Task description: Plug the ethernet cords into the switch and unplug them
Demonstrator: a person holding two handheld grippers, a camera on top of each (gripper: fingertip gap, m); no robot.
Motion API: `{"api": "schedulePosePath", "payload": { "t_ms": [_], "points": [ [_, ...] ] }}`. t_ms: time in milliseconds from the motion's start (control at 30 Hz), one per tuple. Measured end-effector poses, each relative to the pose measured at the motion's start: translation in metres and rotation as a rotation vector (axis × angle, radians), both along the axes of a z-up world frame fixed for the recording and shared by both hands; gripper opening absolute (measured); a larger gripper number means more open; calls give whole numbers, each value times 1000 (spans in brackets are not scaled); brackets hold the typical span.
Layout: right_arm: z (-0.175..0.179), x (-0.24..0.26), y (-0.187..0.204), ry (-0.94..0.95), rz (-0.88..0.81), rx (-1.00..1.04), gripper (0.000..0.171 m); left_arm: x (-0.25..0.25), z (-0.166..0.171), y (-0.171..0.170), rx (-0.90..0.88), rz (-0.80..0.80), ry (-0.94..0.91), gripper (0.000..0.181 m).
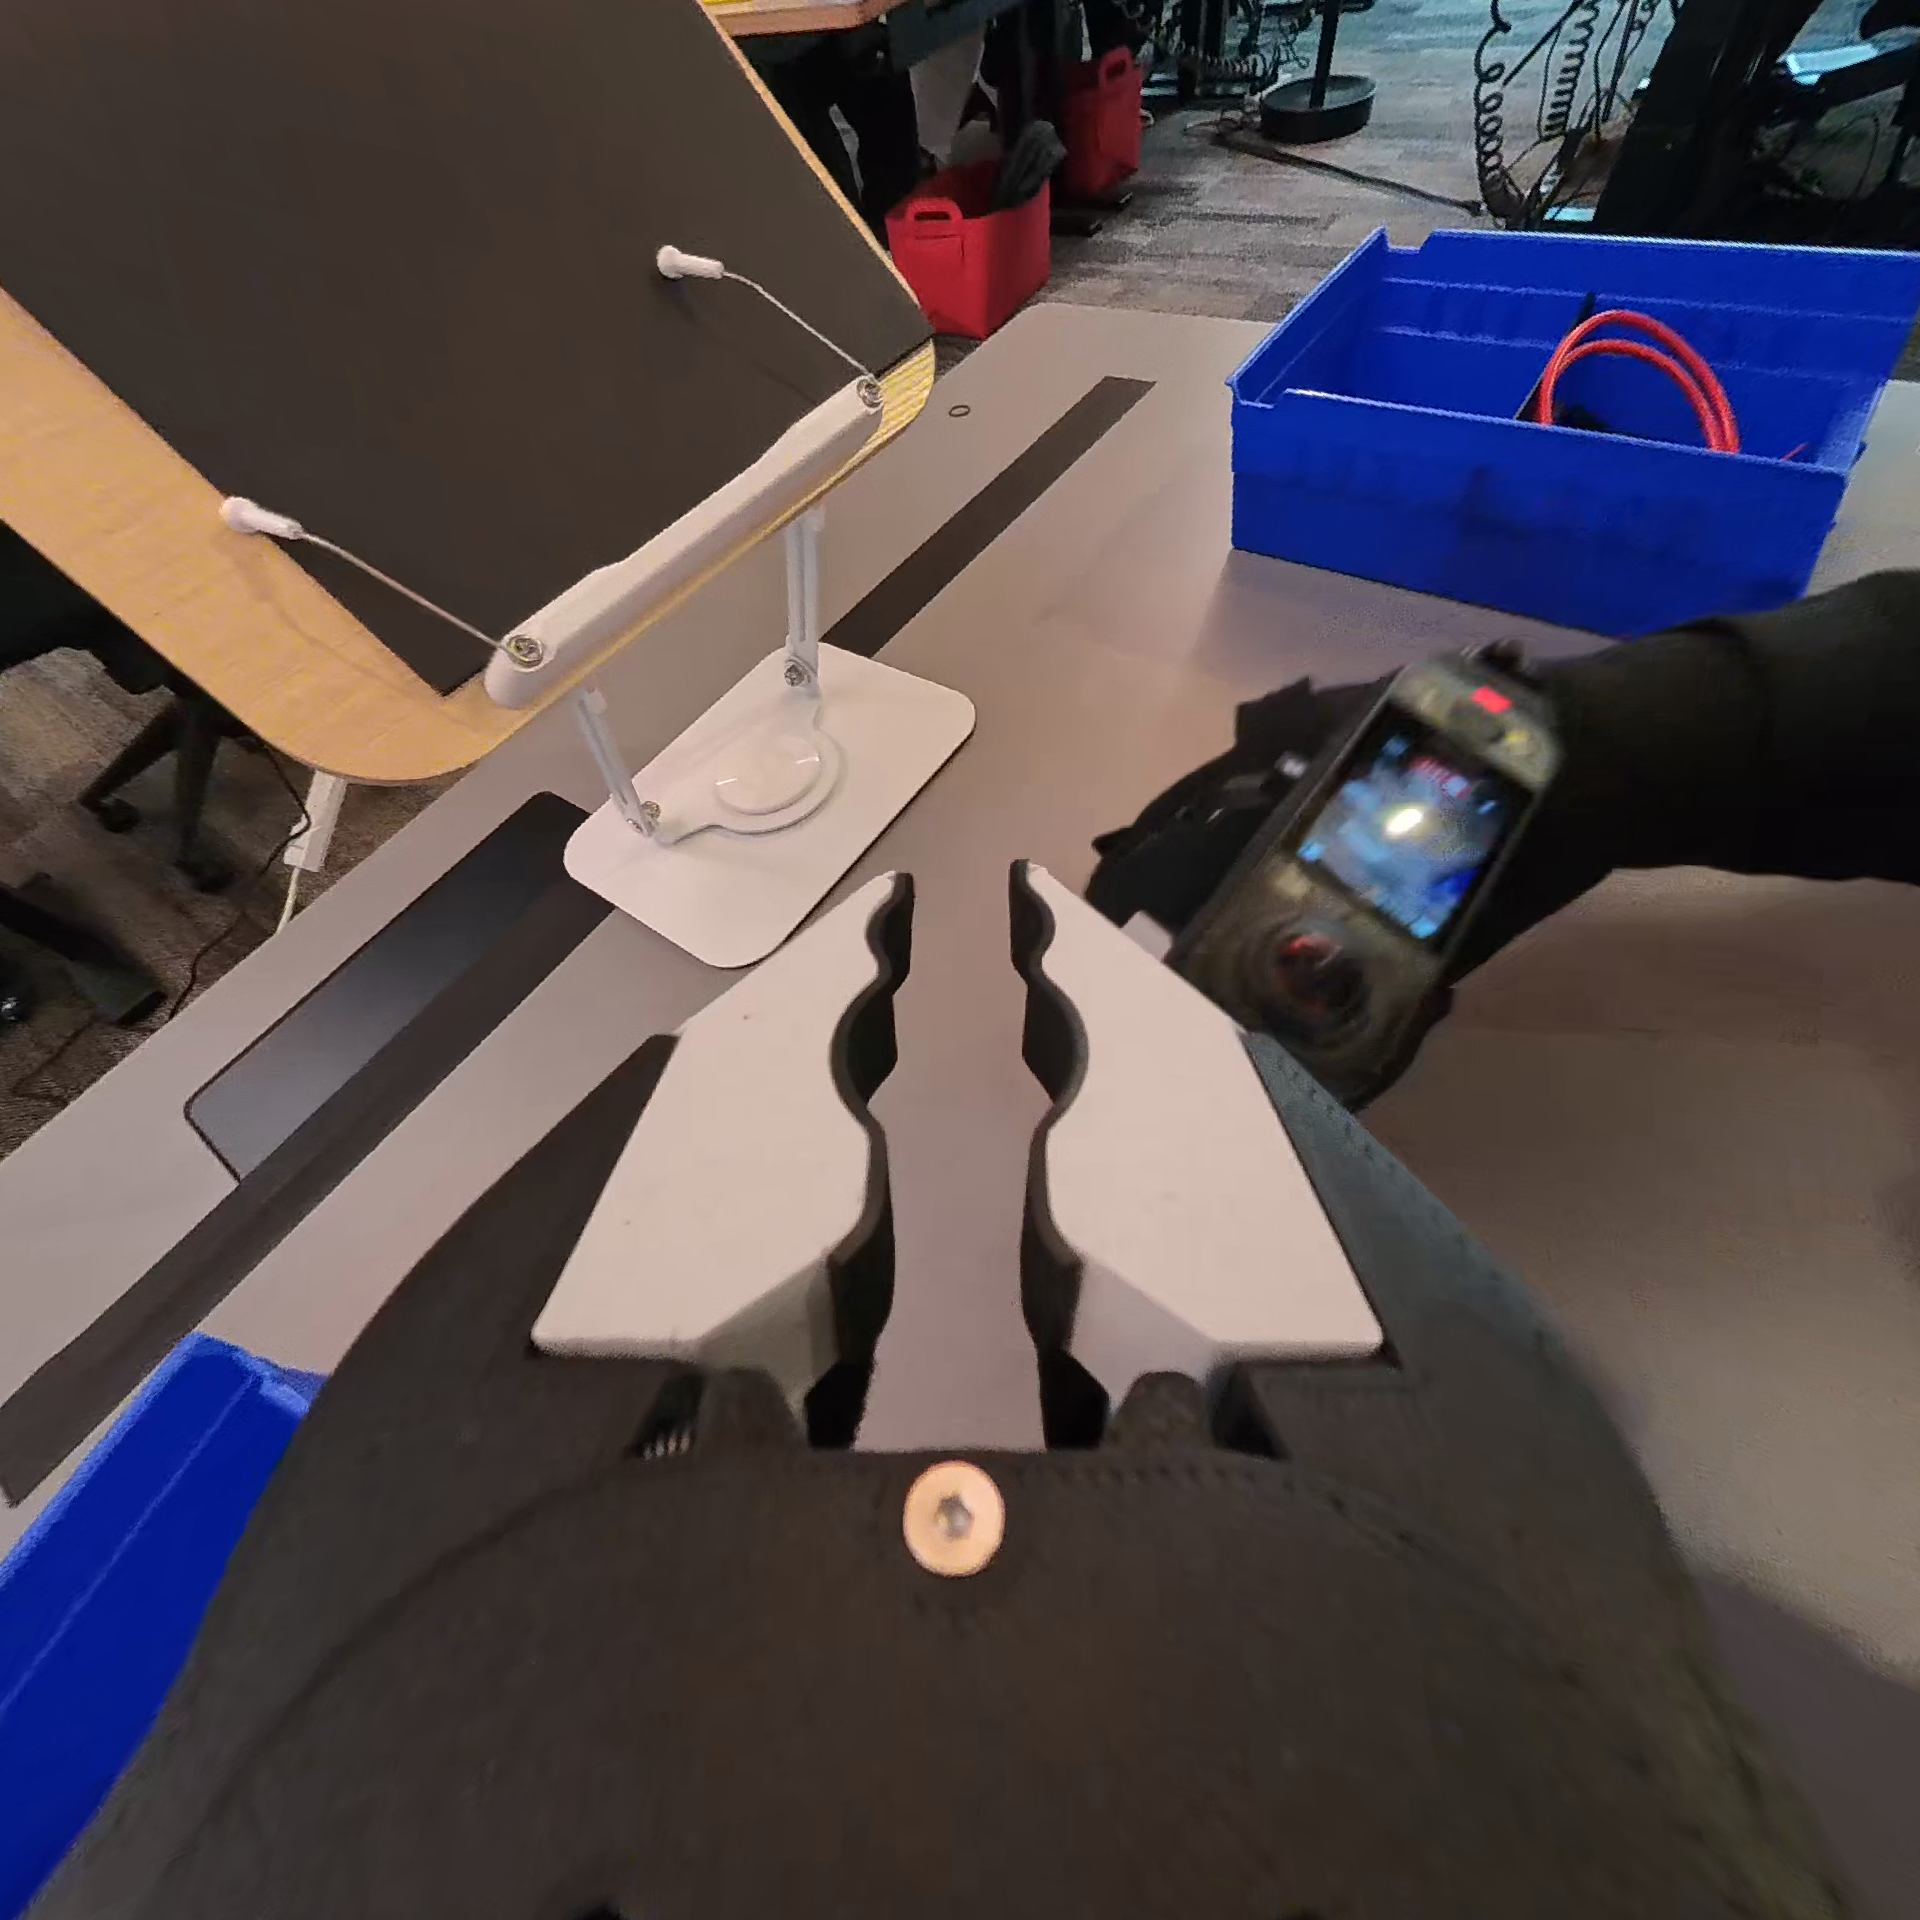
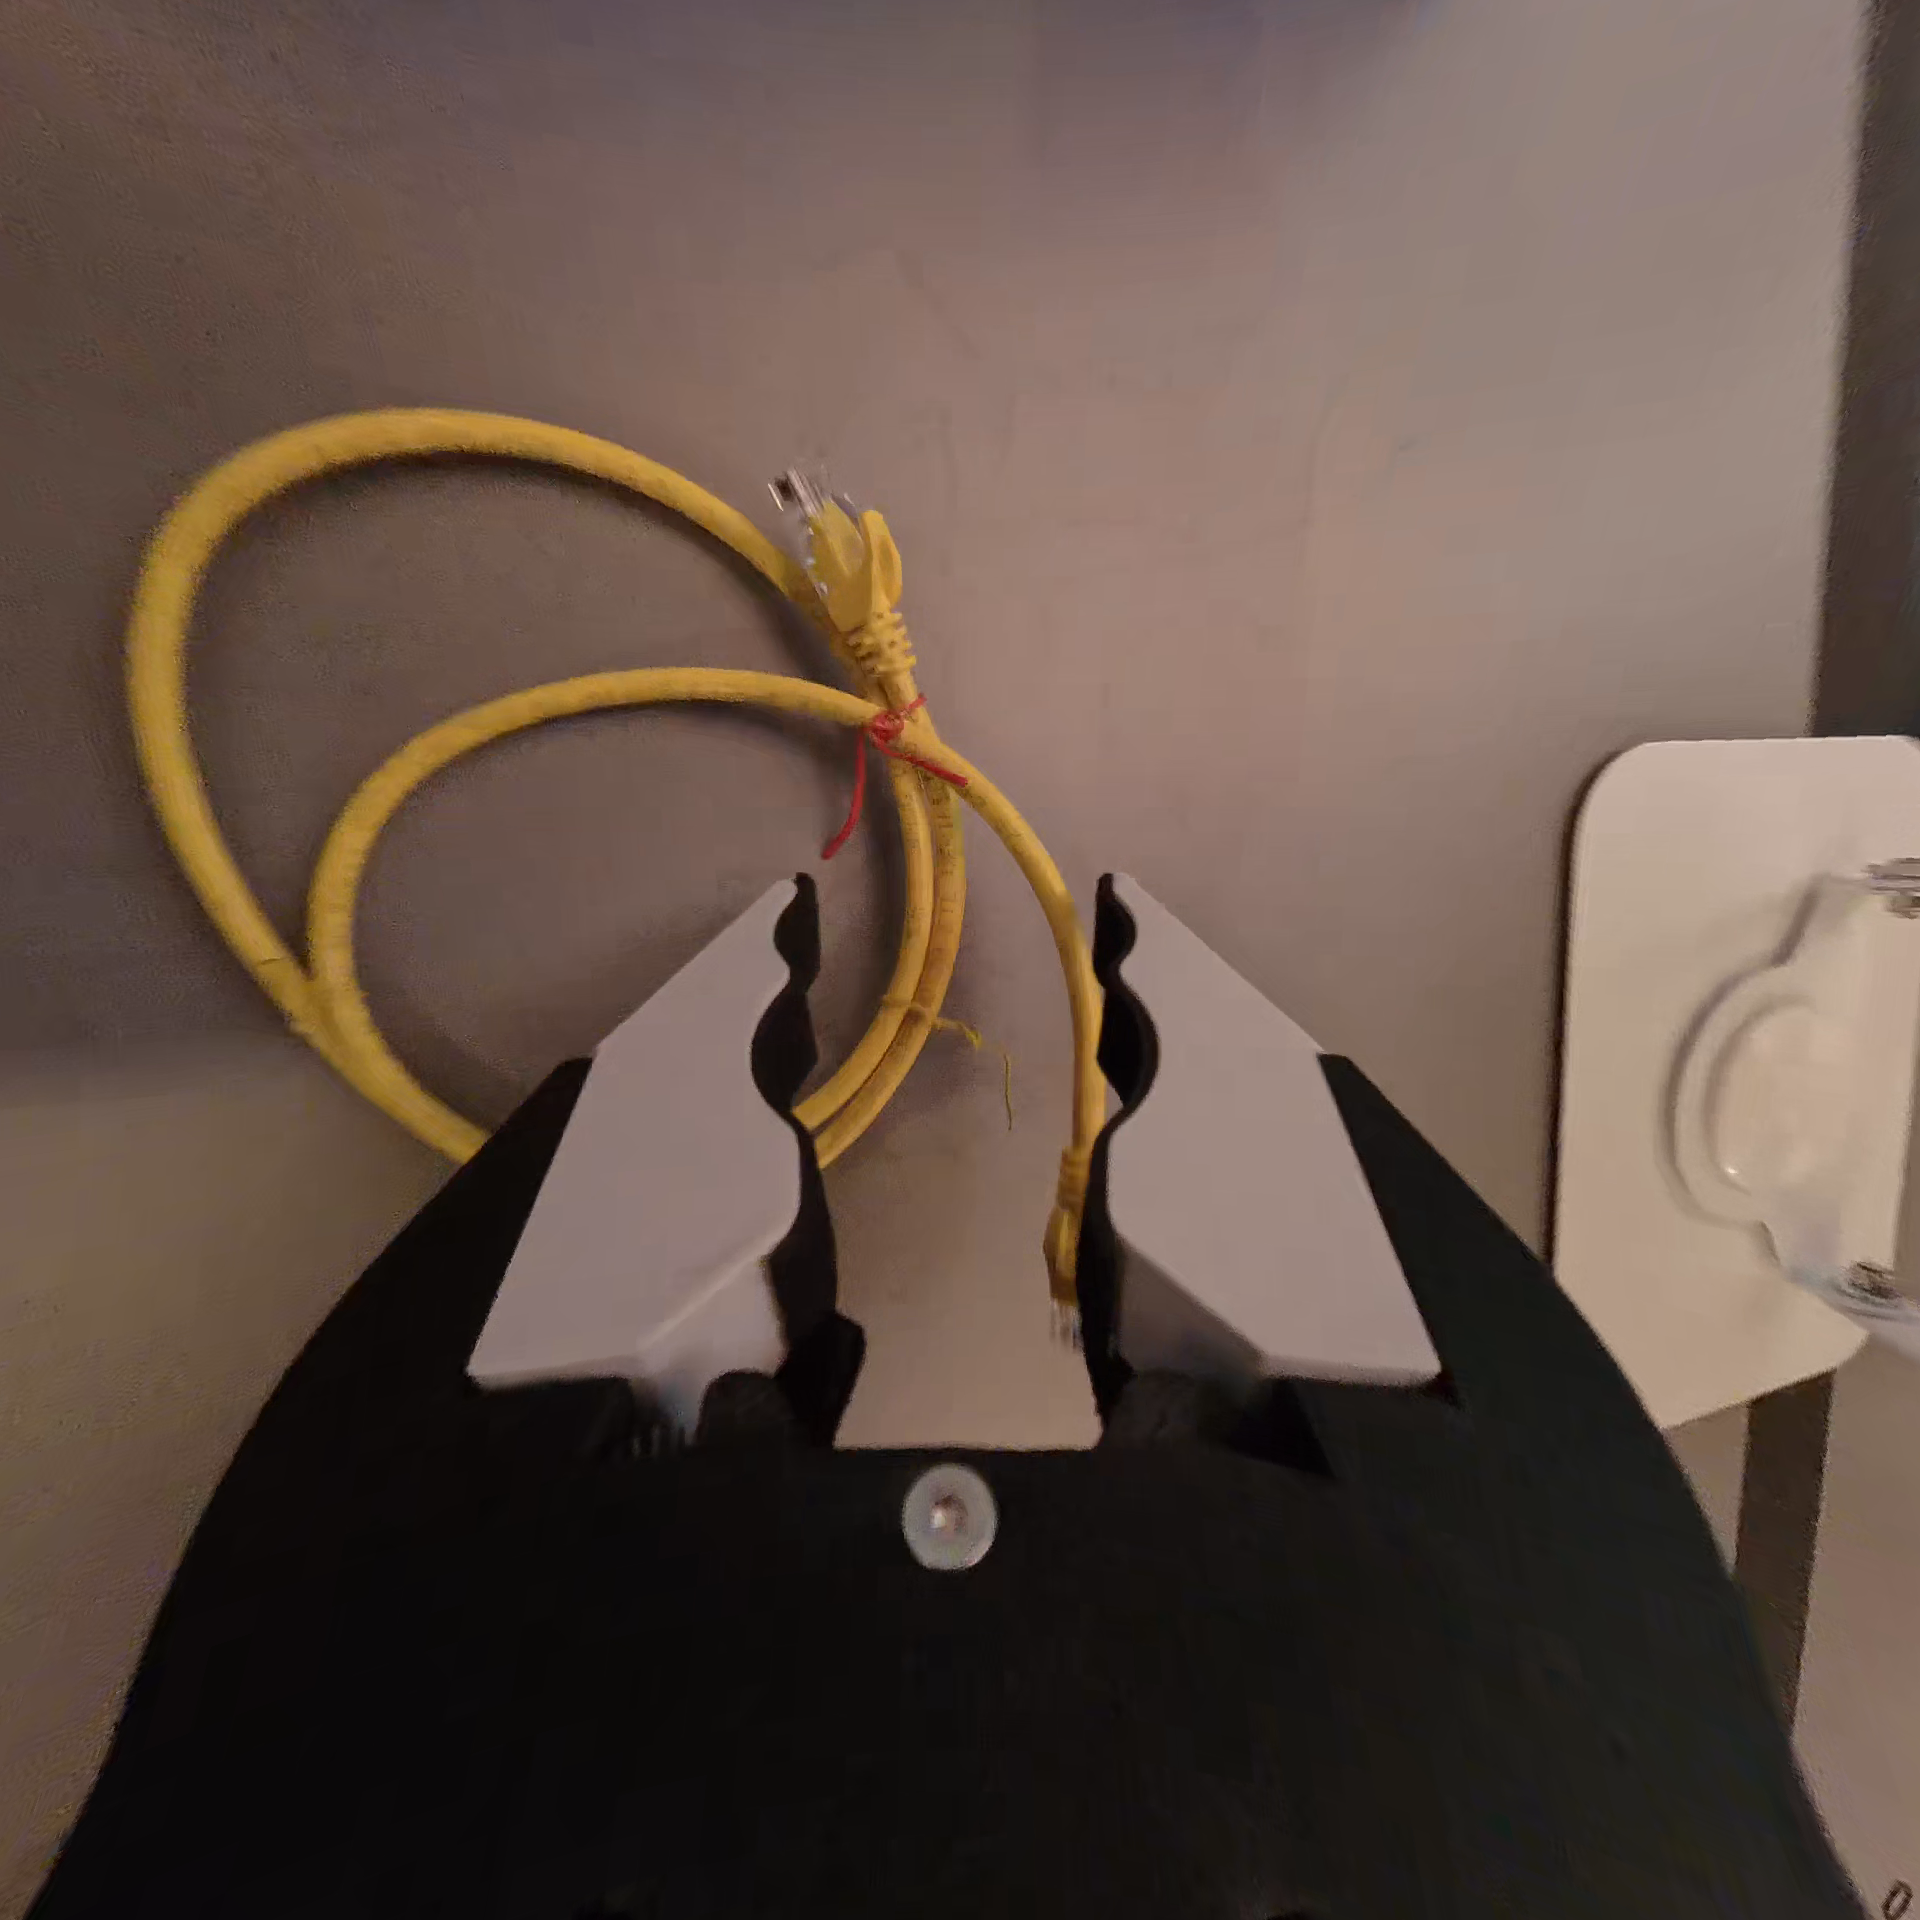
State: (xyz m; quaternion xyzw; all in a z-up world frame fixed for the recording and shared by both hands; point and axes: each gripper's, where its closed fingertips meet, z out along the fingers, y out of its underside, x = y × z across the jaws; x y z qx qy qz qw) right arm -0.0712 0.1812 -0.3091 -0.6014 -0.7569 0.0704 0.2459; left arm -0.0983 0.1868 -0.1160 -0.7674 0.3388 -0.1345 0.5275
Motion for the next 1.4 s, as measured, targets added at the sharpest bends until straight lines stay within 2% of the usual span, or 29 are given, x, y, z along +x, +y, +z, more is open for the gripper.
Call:
{"api": "schedulePosePath", "payload": {
  "t_ms": [33, 100, 167, 400, 500, 600, 700, 833, 933, 967, 1100, 1167, 1233, 1300, 1400],
  "points": [
    [-9, 0, 2, -31, -1, -1, 47, -1, 0, 0, 1, 0, 1, 15],
    [-17, -2, -1, -45, 14, -29, 25, -4, 0, 1, 3, 3, 0, 16],
    [-10, -4, -3, 11, -10, -68, 13, -6, -1, 2, 1, 5, 4, 17],
    [70, 22, 24, 305, -180, -2, 9, -3, -23, 1, -95, -8, 28, 34],
    [118, 43, 41, 464, -303, 71, 9, 9, -33, 0, -146, -22, 22, 61],
    [149, 62, 53, 544, -433, 130, 9, 27, -36, 4, -119, 3, 51, 82],
    [161, 76, 60, 523, -521, 221, 8, 37, -30, 16, 17, 119, 164, 85],
    [168, 64, 43, 576, -555, 119, 9, 22, -24, 31, 266, 366, 489, 76],
    [173, 54, 31, 595, -550, 83, 8, 1, -10, 34, 389, 494, 564, 43],
    [175, 50, 27, 605, -541, 62, 8, -5, -6, 35, 416, 508, 587, 43],
    [184, 39, 11, 643, -500, 13, 7, -19, 8, 32, 458, 507, 596, 32],
    [191, 35, 5, 662, -465, -14, 11, -22, 15, 30, 474, 492, 562, 23],
    [197, 32, -4, 670, -410, -63, 23, -23, 19, 27, 500, 471, 563, 0],
    [204, 32, -12, 671, -339, -80, 38, -19, 25, 25, 521, 434, 508, 0],
    [214, 41, -13, 653, -251, 40, 43, -13, 38, 19, 545, 375, 432, 0]
  ]
}}
